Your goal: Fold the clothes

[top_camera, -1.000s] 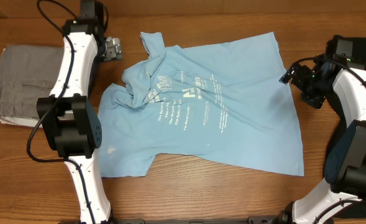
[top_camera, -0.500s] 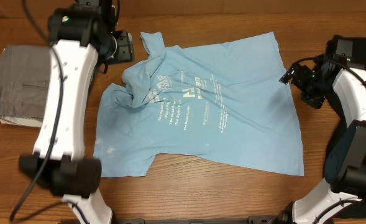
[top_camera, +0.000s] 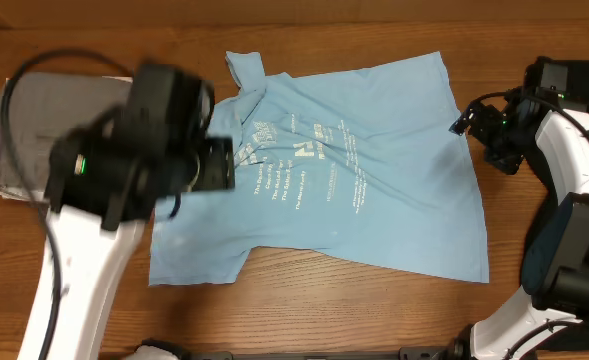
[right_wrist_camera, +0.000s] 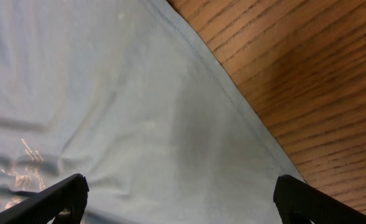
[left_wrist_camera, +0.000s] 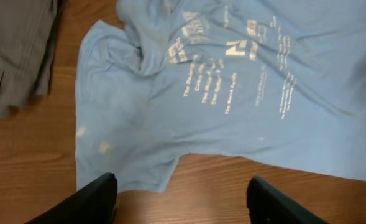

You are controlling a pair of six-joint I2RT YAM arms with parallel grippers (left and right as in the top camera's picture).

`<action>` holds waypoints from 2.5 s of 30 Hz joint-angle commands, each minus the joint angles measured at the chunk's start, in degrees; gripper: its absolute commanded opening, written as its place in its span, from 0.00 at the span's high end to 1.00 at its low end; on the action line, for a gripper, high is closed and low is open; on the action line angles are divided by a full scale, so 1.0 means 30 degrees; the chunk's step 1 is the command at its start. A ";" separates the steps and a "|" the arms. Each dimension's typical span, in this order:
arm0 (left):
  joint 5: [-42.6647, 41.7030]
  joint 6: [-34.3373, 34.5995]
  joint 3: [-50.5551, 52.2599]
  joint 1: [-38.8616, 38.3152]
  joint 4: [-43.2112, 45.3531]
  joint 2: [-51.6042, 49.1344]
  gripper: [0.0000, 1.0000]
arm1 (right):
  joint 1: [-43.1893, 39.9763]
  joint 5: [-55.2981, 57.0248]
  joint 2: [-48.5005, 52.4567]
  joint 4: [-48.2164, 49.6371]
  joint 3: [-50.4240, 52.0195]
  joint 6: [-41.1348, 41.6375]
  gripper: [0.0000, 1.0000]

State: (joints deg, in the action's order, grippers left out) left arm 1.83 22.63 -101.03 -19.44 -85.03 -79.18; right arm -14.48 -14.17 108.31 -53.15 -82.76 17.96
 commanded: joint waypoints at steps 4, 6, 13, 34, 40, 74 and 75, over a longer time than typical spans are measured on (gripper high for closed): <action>0.2302 0.1610 0.5275 0.1421 0.3315 0.1989 0.37 | 0.0022 -0.0022 -0.0153 0.0211 -0.0284 -0.0080 0.00; 0.1064 0.1530 0.6492 0.2419 0.4845 0.1625 0.55 | 0.0022 -0.0022 -0.0153 0.0211 -0.0284 -0.0080 0.00; -0.4626 -0.1435 0.7533 0.4510 0.5136 -0.1931 0.96 | 0.0044 -0.2943 -0.0160 -0.3891 -0.0291 -0.1756 0.02; -0.3847 -0.1486 1.1118 0.4342 0.6120 -0.2208 0.93 | -0.0663 0.1785 -1.1227 -1.0127 0.5486 0.2987 0.27; -0.3854 -0.1494 1.2342 0.4342 0.7839 -0.2208 0.94 | -0.0794 0.2463 -1.1045 -0.8488 0.8969 0.4255 0.27; -0.4248 -0.0102 1.2808 0.4794 0.7337 -0.0299 0.96 | -0.2484 0.2288 -0.4641 0.1202 1.5089 0.6346 0.79; -0.4124 -0.0095 1.2808 0.5005 0.6987 -0.0204 0.96 | -0.2484 0.2040 -0.4641 0.1253 1.5089 0.5996 0.82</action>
State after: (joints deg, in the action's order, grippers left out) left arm -11.33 20.08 -63.02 -5.87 -62.41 -82.15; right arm -22.11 -9.87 90.30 -55.09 -41.17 37.67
